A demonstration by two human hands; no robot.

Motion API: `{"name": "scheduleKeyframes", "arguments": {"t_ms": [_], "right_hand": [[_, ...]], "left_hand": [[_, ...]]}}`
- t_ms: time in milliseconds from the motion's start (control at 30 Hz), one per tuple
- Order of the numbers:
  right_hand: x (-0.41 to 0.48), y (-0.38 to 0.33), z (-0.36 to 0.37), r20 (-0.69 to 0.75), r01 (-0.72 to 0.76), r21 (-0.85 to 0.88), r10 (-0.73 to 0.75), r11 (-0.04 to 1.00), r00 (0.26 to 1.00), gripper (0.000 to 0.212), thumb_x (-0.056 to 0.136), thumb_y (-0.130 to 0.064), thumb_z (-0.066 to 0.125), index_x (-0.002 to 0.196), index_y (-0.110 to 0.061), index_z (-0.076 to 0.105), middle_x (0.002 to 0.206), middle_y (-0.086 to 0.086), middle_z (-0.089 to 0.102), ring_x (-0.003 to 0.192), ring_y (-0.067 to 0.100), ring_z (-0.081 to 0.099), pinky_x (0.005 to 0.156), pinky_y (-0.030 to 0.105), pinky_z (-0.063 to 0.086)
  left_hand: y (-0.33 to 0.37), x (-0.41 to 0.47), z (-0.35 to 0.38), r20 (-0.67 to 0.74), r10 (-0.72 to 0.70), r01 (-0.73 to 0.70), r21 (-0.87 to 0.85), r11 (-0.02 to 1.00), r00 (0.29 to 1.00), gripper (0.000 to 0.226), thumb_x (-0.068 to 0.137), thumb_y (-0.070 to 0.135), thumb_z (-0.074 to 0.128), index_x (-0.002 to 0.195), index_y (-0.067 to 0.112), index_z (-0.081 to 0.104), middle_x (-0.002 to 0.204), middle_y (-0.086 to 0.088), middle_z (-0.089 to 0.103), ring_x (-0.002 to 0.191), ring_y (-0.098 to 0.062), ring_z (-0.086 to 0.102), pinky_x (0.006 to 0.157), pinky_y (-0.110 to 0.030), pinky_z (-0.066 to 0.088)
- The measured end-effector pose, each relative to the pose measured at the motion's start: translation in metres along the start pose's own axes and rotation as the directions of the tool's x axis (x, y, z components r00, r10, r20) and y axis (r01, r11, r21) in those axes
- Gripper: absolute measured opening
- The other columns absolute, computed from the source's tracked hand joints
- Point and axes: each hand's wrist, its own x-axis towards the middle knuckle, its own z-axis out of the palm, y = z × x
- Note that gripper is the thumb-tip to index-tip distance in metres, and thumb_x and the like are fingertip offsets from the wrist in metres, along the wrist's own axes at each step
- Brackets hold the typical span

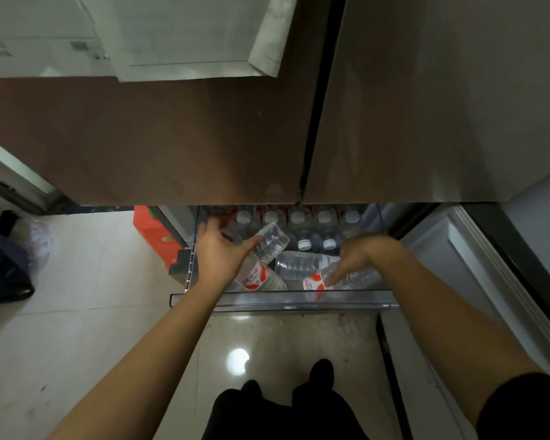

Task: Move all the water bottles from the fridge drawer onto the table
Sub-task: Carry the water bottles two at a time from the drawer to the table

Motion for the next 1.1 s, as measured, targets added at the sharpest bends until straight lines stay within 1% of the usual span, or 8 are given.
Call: {"name": "scheduleKeyframes", "arguments": {"t_ms": [167, 333, 500, 633, 733, 867, 1000, 1100], "right_hand": [[0.016, -0.023, 0.012, 0.113, -0.008, -0.148, 0.025, 0.989, 0.993, 0.128, 0.035, -0.086, 0.079, 0.142, -0.020, 0.049, 0.142, 0.004, 0.054, 0.124, 0.027, 0.053, 0.104, 0.044, 0.046], [0.018, -0.026, 0.016, 0.095, 0.077, -0.185, -0.060, 0.980, 0.994, 0.121, 0.043, -0.087, 0.075, 0.140, -0.019, 0.050, 0.137, 0.006, 0.057, 0.118, 0.028, 0.055, 0.103, 0.044, 0.045], [-0.001, -0.012, 0.001, -0.023, 0.091, -0.179, -0.096, 0.980, 0.995, 0.129, 0.038, -0.098, 0.062, 0.142, -0.022, 0.048, 0.140, 0.003, 0.056, 0.116, 0.025, 0.057, 0.090, 0.037, 0.049], [-0.018, 0.012, -0.010, -0.212, 0.118, -0.046, -0.125, 0.992, 0.969, 0.113, 0.033, -0.103, 0.057, 0.112, -0.023, 0.067, 0.102, -0.007, 0.070, 0.082, 0.011, 0.064, 0.063, 0.025, 0.047], [-0.025, 0.025, -0.006, -0.355, 0.150, 0.051, -0.122, 0.987, 0.927, 0.108, 0.037, -0.105, 0.051, 0.109, -0.027, 0.066, 0.103, -0.007, 0.069, 0.088, 0.013, 0.064, 0.077, 0.031, 0.056], [-0.028, 0.023, 0.016, -0.535, 0.153, 0.119, -0.067, 0.981, 0.843, 0.093, 0.050, -0.100, 0.052, 0.103, -0.024, 0.061, 0.092, -0.005, 0.068, 0.078, 0.013, 0.062, 0.069, 0.030, 0.054], [-0.032, 0.012, 0.042, -0.680, 0.189, 0.259, 0.040, 0.947, 0.732, 0.089, 0.055, -0.088, 0.067, 0.113, -0.022, 0.050, 0.097, -0.006, 0.060, 0.082, 0.016, 0.059, 0.065, 0.030, 0.047], [-0.039, 0.004, 0.059, -0.794, 0.291, 0.287, 0.056, 0.913, 0.606, 0.095, 0.059, -0.075, 0.077, 0.129, -0.017, 0.052, 0.119, 0.005, 0.062, 0.106, 0.026, 0.061, 0.088, 0.041, 0.049]], "left_hand": [[0.006, -0.003, 0.005, -0.011, -0.179, 0.167, -0.312, 0.935, 0.984, 0.052, 0.071, 0.024, 0.088, 0.111, 0.019, 0.055, 0.104, -0.005, 0.065, 0.095, -0.023, 0.064, 0.088, -0.045, 0.056], [0.023, -0.001, 0.021, 0.045, -0.174, 0.178, -0.377, 0.909, 0.984, 0.043, 0.073, 0.026, 0.087, 0.099, 0.032, 0.054, 0.096, 0.009, 0.065, 0.084, 0.001, 0.063, 0.070, -0.013, 0.049], [0.031, -0.006, 0.039, 0.153, -0.012, 0.051, -0.251, 0.967, 0.988, 0.028, 0.079, 0.025, 0.082, 0.101, 0.017, 0.066, 0.093, 0.004, 0.069, 0.088, -0.006, 0.065, 0.076, -0.014, 0.049], [0.024, -0.014, 0.039, 0.185, 0.018, 0.028, -0.242, 0.970, 0.983, 0.022, 0.081, 0.022, 0.079, 0.099, 0.019, 0.066, 0.093, 0.008, 0.070, 0.086, 0.004, 0.063, 0.070, -0.004, 0.045], [0.017, -0.021, 0.034, 0.249, 0.018, 0.046, -0.252, 0.967, 0.968, 0.025, 0.079, 0.023, 0.082, 0.097, 0.023, 0.065, 0.094, 0.011, 0.071, 0.088, 0.003, 0.065, 0.075, -0.008, 0.048], [0.002, -0.031, 0.026, 0.469, 0.032, 0.069, -0.197, 0.978, 0.882, 0.043, 0.075, 0.030, 0.086, 0.109, 0.022, 0.062, 0.100, 0.005, 0.072, 0.095, -0.011, 0.069, 0.087, -0.032, 0.056], [-0.005, -0.027, 0.021, 0.543, 0.047, 0.014, -0.108, 0.994, 0.839, 0.071, 0.055, 0.042, 0.095, 0.112, 0.028, 0.054, 0.098, 0.013, 0.069, 0.092, -0.003, 0.065, 0.077, -0.022, 0.052], [-0.010, -0.025, 0.020, 0.540, 0.017, 0.015, -0.054, 0.998, 0.841, 0.085, 0.051, 0.043, 0.096, 0.120, 0.030, 0.049, 0.111, 0.012, 0.064, 0.102, -0.010, 0.062, 0.089, -0.029, 0.052]]}}
